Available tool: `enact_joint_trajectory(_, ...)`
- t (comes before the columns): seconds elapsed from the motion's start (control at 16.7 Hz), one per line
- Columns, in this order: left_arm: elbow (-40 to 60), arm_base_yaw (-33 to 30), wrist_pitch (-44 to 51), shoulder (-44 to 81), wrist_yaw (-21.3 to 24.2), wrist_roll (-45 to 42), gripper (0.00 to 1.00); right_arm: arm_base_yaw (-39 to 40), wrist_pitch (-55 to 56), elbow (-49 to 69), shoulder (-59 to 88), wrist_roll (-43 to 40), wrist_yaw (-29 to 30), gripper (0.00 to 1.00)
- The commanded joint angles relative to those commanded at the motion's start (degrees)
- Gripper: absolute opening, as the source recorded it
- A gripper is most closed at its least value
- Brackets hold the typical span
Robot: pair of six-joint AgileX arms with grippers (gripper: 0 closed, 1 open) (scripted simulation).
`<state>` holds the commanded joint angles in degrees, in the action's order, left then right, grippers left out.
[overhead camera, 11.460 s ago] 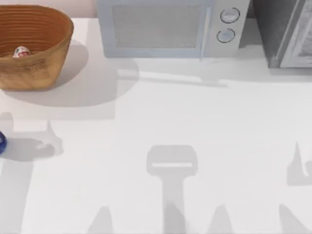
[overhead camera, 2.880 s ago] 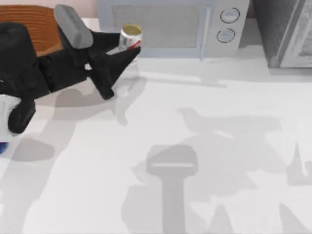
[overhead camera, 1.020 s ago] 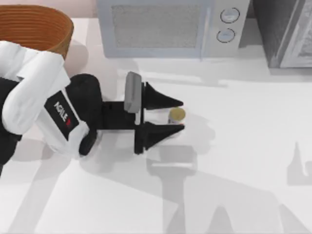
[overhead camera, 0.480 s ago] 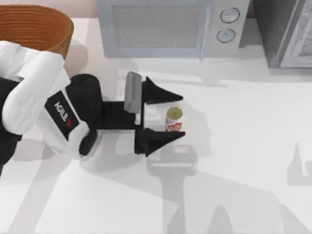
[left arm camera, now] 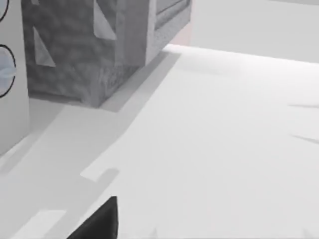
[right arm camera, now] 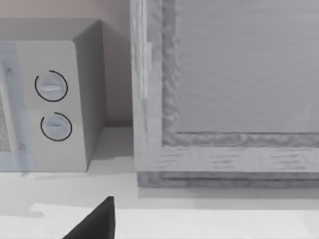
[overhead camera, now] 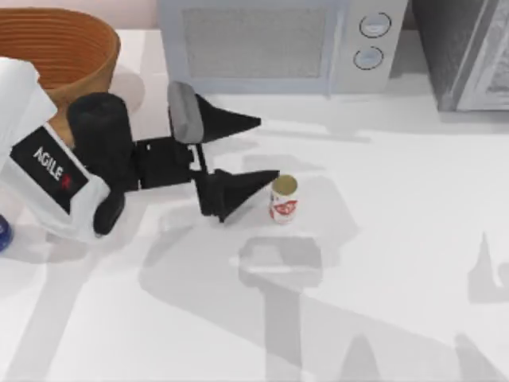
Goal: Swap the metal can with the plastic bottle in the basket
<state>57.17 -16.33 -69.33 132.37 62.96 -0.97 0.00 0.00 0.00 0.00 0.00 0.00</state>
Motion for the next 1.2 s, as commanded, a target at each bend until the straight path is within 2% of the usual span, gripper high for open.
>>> enact_joint_trajectory(0.3, -11.8, 5.8, 15.6, -26.5, -14.2, -0.2, 1.00, 0.0, 0.0, 0.0, 0.0, 0.0, 0.0, 1.00)
enact_joint_trajectory(0.84, -37.5, 13.9, 47.4, -90.0, -43.1, -0.3, 1.00, 0.0, 0.0, 0.0, 0.0, 0.0, 0.0, 1.00)
enact_joint_trajectory(1.2, -51.4, 16.0, 63.2, -121.7, -57.4, 0.4, 1.00, 0.0, 0.0, 0.0, 0.0, 0.0, 0.0, 1.00)
